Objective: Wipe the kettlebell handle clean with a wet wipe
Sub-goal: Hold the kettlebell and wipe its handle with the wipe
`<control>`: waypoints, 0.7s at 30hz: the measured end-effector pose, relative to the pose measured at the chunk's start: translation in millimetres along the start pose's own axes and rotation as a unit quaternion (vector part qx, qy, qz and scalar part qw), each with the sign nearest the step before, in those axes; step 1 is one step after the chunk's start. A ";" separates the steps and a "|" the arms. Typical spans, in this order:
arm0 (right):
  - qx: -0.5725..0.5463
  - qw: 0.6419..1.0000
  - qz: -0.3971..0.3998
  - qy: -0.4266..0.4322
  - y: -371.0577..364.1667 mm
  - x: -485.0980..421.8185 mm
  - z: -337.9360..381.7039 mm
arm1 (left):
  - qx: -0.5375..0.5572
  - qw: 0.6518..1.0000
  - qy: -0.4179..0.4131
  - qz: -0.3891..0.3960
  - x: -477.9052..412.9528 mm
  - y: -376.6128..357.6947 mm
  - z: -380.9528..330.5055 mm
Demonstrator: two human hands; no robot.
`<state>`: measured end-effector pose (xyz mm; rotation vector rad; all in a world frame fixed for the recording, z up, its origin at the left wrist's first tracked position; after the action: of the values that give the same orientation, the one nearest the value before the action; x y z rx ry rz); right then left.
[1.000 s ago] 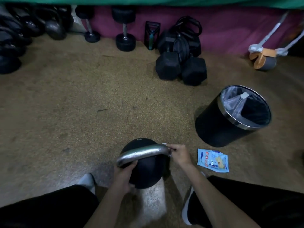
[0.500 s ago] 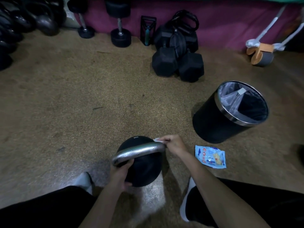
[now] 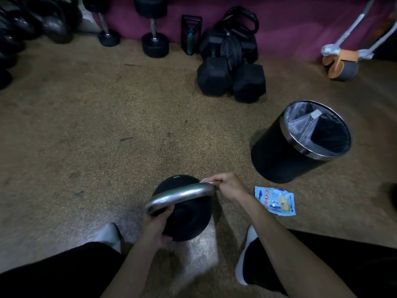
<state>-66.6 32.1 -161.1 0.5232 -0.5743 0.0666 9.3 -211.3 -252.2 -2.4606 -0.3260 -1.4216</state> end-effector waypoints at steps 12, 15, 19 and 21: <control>-0.061 0.996 -0.061 0.000 0.9 7.7 -10.2 | 0.001 1.000 -0.028 0.010 11.2 -6.9 -10.4; -0.053 0.993 -0.102 -0.002 9.3 19.5 -19.0 | 0.004 1.000 -0.030 0.009 10.5 -6.4 -10.2; -0.055 0.991 -0.120 -0.029 7.4 22.9 -30.1 | 0.002 0.999 -0.031 0.011 11.1 -7.0 -11.2; -0.045 0.990 -0.131 -0.041 5.4 19.8 -28.1 | -0.003 0.999 -0.034 0.013 11.4 -7.8 -11.6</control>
<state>-37.0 48.9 -168.1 0.5119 -0.5819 -0.2300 3.0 -207.4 -235.8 -2.5130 -0.3025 -1.3338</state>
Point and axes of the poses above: each hand's wrist, its own x-axis away from the middle knuckle, its own y-axis out of the back of the hand, z = x × y, the point moved 10 cm from there along -x, towards the middle knuckle, and after that the axes turned 7 degrees about x, right-handed, at the moved point
